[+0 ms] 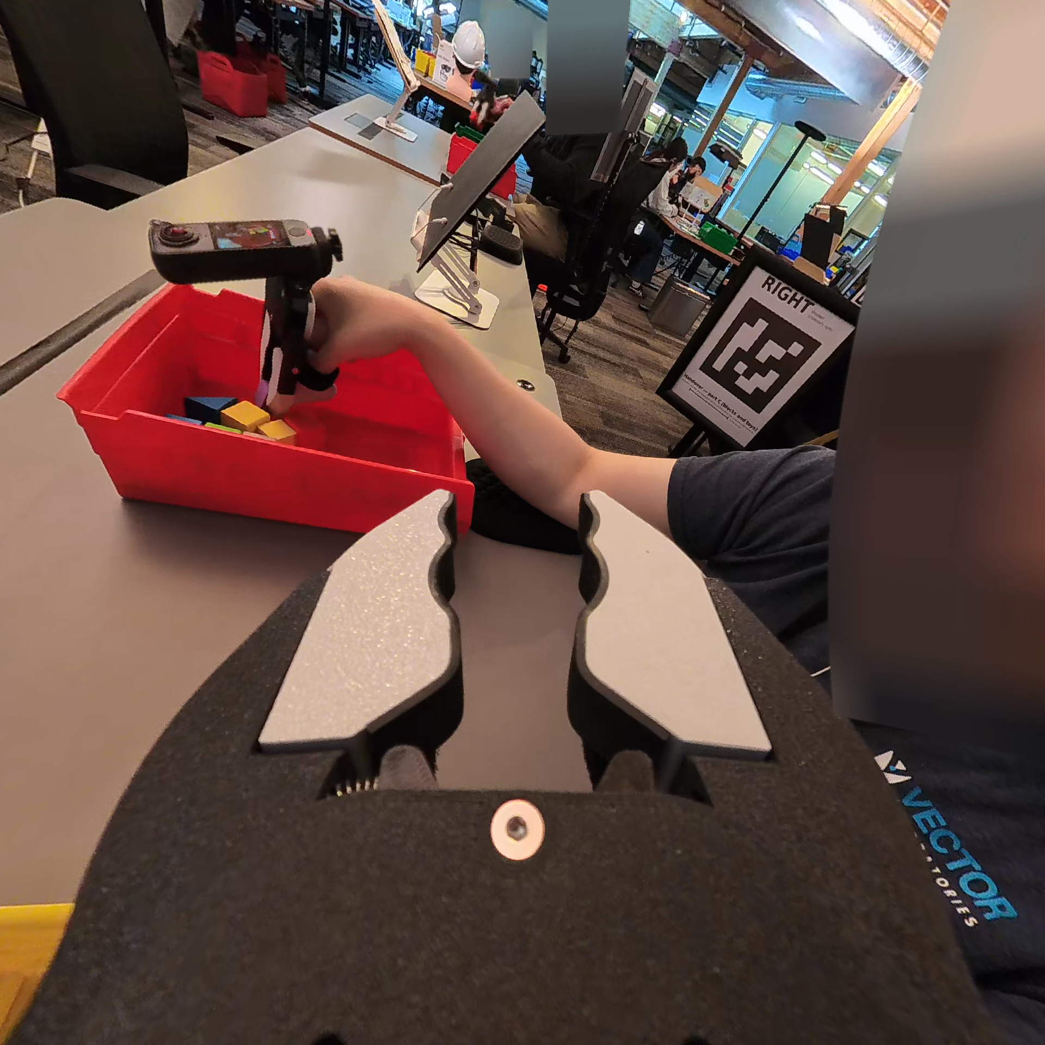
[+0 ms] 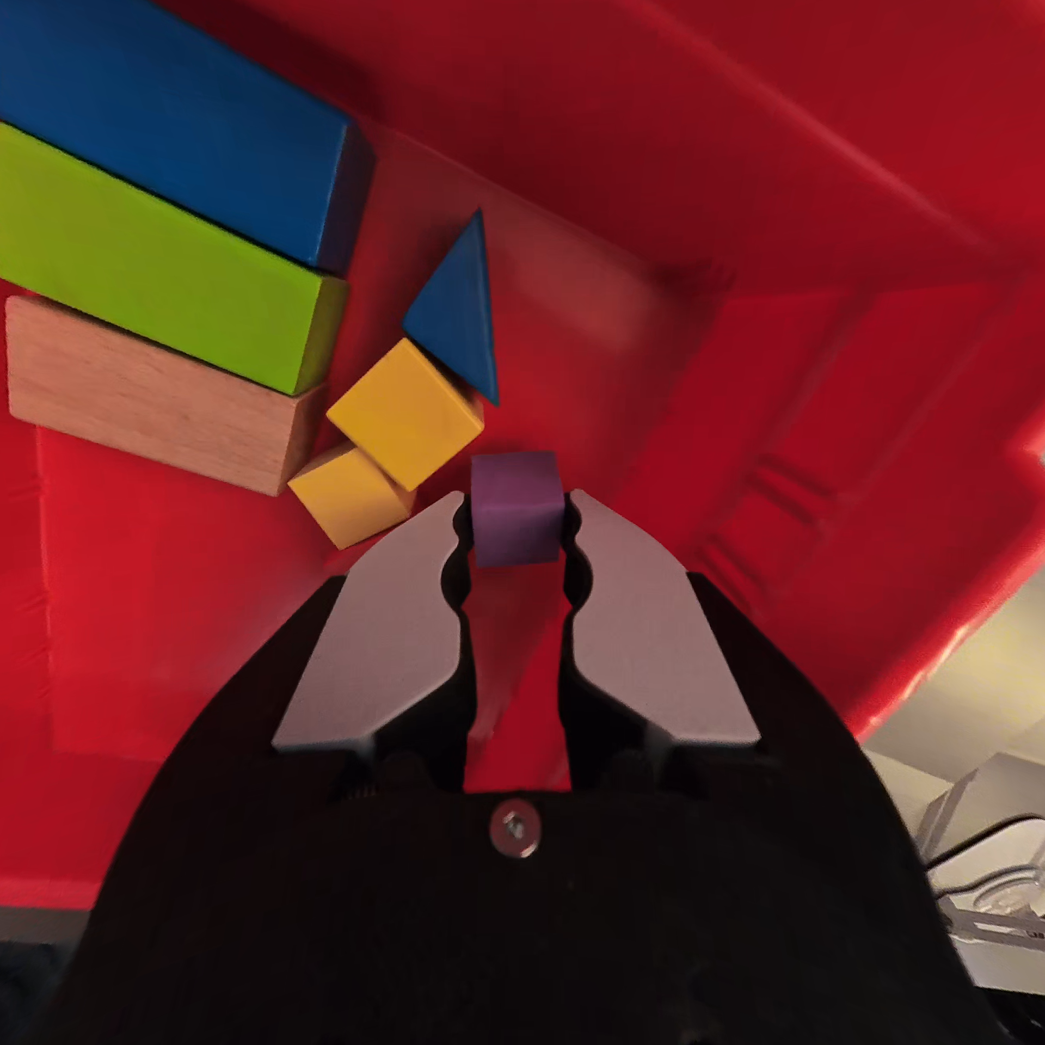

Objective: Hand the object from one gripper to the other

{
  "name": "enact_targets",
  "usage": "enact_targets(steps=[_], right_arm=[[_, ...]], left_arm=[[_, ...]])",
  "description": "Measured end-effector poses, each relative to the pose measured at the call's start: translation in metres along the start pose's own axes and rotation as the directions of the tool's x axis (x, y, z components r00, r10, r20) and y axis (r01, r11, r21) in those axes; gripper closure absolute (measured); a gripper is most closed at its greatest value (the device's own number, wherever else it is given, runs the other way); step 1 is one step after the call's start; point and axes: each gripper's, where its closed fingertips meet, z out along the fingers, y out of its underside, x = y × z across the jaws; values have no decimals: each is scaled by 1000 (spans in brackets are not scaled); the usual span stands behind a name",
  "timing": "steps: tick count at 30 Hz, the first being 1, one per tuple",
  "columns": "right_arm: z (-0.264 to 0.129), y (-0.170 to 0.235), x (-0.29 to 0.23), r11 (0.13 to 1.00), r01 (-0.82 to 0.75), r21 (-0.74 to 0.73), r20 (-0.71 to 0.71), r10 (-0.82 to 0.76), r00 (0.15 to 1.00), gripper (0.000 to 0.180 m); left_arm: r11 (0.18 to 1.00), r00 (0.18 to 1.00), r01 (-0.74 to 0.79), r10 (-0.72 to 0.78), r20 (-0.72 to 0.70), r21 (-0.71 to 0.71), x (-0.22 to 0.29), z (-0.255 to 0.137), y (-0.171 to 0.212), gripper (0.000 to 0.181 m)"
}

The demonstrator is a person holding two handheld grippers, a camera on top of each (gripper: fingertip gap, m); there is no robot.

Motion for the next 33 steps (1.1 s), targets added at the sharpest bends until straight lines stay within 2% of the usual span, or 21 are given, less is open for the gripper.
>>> enact_targets(steps=[10,24,33], right_arm=[[10,2,-1,998,24,-57,-10,-25,1000,149],[9,2,-2,997,48,-58,-15,-49,999,148],[-13,4,-1,998,62,-13,-58,-63,996,142]], left_arm=[[999,1000,21,-21,-8,-24,-2,4,5,141],[998,999,37,-38,-18,-43,-4,6,9,140],[999,999,53,-53,9,3,-9,-14,2,141]])
